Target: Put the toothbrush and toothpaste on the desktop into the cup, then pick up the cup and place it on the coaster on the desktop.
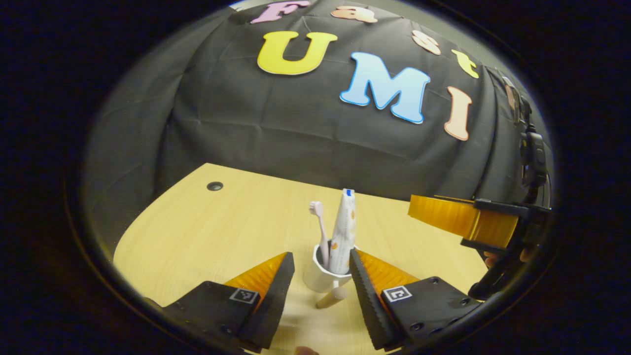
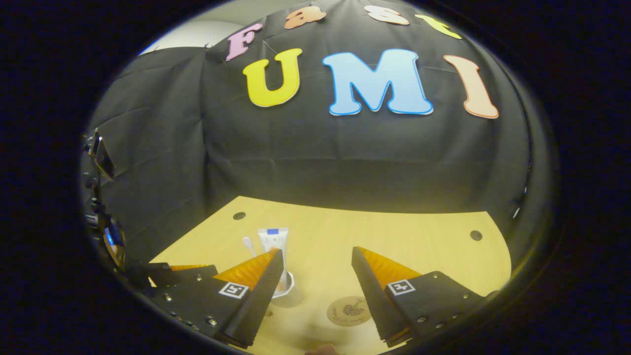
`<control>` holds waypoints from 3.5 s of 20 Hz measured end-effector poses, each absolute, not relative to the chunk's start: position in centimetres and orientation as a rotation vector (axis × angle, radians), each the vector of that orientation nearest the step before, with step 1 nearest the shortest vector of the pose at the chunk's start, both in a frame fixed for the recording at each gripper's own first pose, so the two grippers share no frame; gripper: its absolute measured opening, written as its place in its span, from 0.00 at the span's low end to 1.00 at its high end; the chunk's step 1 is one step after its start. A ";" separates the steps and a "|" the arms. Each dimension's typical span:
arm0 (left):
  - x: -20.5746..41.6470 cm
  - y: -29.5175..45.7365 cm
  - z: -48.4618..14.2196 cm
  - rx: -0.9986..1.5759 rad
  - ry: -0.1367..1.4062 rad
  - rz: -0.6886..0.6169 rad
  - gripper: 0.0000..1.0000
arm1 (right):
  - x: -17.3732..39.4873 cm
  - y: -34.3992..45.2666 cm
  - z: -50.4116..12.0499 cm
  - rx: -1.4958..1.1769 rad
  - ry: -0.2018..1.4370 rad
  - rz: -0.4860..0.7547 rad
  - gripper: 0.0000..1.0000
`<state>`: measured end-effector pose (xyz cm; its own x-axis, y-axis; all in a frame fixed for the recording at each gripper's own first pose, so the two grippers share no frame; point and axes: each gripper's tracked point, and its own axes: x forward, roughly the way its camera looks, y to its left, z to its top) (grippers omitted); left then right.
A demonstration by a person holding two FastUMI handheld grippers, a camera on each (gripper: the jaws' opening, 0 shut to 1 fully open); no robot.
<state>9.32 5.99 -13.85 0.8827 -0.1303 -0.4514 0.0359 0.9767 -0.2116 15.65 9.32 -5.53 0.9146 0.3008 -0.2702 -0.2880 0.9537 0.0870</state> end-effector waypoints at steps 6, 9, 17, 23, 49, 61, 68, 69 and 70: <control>10.5 2.5 -18.6 -0.149 0.667 -0.164 0.77 | 13.6 4.0 -7.5 0.105 0.344 0.214 0.87; 10.4 2.2 -20.0 -0.130 0.747 -0.164 0.77 | 13.2 1.9 -9.0 0.134 0.387 0.175 0.87; 10.8 2.8 -23.6 -0.039 0.899 -0.157 0.82 | 12.0 -2.0 -11.9 0.202 0.472 0.095 0.87; 11.4 3.2 -25.7 -0.005 0.995 -0.155 0.82 | 11.6 -3.4 -13.4 0.233 0.514 0.049 0.87; 11.9 2.9 -28.7 0.097 1.083 -0.146 0.33 | 11.2 -4.1 -16.4 0.265 0.607 0.011 0.87; 11.3 -5.0 -27.1 0.112 1.050 -0.286 0.33 | 9.6 -6.0 -16.0 0.285 0.589 -0.011 0.87; 11.6 -7.2 -28.5 0.124 1.071 -0.353 0.33 | 8.1 -8.9 -16.5 0.317 0.586 -0.070 0.87; 11.7 -7.3 -28.6 0.128 1.078 -0.358 0.33 | 8.0 -9.3 -16.6 0.324 0.588 -0.076 0.87; 11.7 -7.4 -28.8 0.132 1.083 -0.361 0.33 | 7.8 -9.6 -16.7 0.330 0.589 -0.083 0.87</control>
<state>11.68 -7.37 -28.76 0.4169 -0.2223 -0.8814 0.3505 0.9339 -0.0698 7.83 -9.55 -16.69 0.8298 0.0170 -0.5577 0.1703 0.9442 0.2821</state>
